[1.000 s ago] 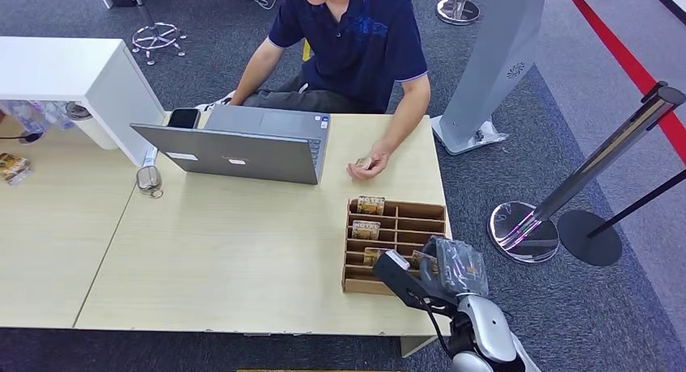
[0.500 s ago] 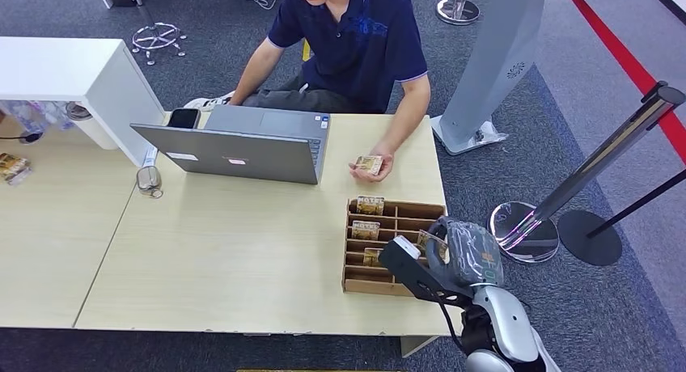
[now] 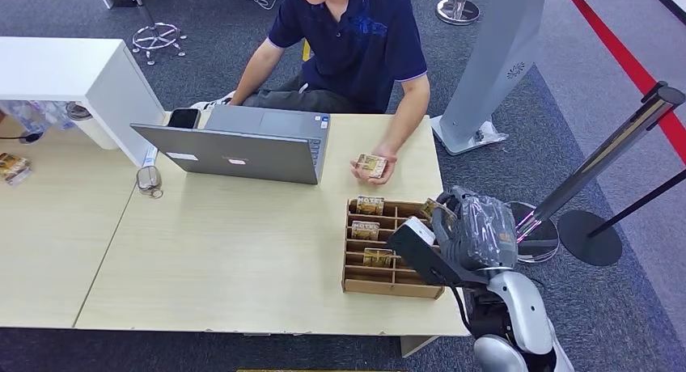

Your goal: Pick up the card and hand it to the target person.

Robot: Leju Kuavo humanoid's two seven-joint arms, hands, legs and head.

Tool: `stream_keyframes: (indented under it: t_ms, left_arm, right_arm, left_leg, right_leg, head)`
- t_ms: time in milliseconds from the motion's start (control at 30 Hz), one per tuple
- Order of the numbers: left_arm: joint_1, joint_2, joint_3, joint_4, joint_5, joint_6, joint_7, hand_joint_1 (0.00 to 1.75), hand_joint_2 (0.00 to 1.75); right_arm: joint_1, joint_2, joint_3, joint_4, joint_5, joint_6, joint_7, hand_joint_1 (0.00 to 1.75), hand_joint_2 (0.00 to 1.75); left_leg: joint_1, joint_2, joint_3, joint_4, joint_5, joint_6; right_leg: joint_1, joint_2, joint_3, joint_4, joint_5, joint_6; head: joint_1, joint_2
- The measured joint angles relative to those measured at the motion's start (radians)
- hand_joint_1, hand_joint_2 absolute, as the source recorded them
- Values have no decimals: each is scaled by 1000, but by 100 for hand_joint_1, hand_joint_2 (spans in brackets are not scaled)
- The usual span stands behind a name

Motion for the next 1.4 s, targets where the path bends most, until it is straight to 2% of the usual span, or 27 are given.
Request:
stream_keyframes:
  t_ms: [133, 267, 600, 800, 1033, 1233, 1400]
  left_arm:
    - [0, 0, 0, 0, -14, -2, 4, 0, 0]
    - [-1, -1, 0, 0, -24, -5, 8, 0, 0]
    - [-3, -4, -1, 0, -48, -12, 4, 0, 0]
    - [-3, -6, -13, 0, -66, -13, 1, 0, 0]
    - [-4, -7, -25, 0, -78, -13, -3, 0, 0]
    - [-4, -9, -25, 0, -86, -13, -4, 0, 0]
    - [-5, -10, -25, 0, -94, -13, -4, 0, 0]
  right_arm:
    - [-33, 28, -32, 19, 30, -21, -58, 157, 175]
    - [-72, 55, -51, 35, 43, -19, -77, 157, 175]
    - [-171, 104, -87, 163, -29, -47, -124, 156, 175]
    - [-212, 125, -117, 288, -55, -107, -163, 174, 175]
    - [-243, 150, -146, 432, -88, -200, -251, 158, 175]
    - [-256, 166, -152, 531, -91, -240, -272, 160, 175]
    - [-267, 171, -151, 602, -92, -257, -280, 156, 175]
  left_leg:
    - [0, 0, 0, 0, 0, 0]
    - [0, 0, 0, 0, 0, 0]
    - [0, 0, -1, 0, 0, 0]
    - [0, 0, -1, 0, 0, 0]
    - [0, 0, -1, 0, 0, 0]
    - [0, 0, -1, 0, 0, 0]
    - [0, 0, -1, 0, 0, 0]
  right_leg:
    - [0, 0, 0, 0, 0, 0]
    - [0, 0, 0, 0, 0, 0]
    - [0, 0, 0, 0, 0, 0]
    - [0, 0, 0, 0, 0, 0]
    - [0, 0, 0, 0, 0, 0]
    - [0, 0, 0, 0, 0, 0]
    - [0, 0, 0, 0, 0, 0]
  head:
    - [0, 0]
    - [0, 0]
    - [0, 0]
    - [0, 0]
    - [0, 0]
    - [0, 0]
    - [0, 0]
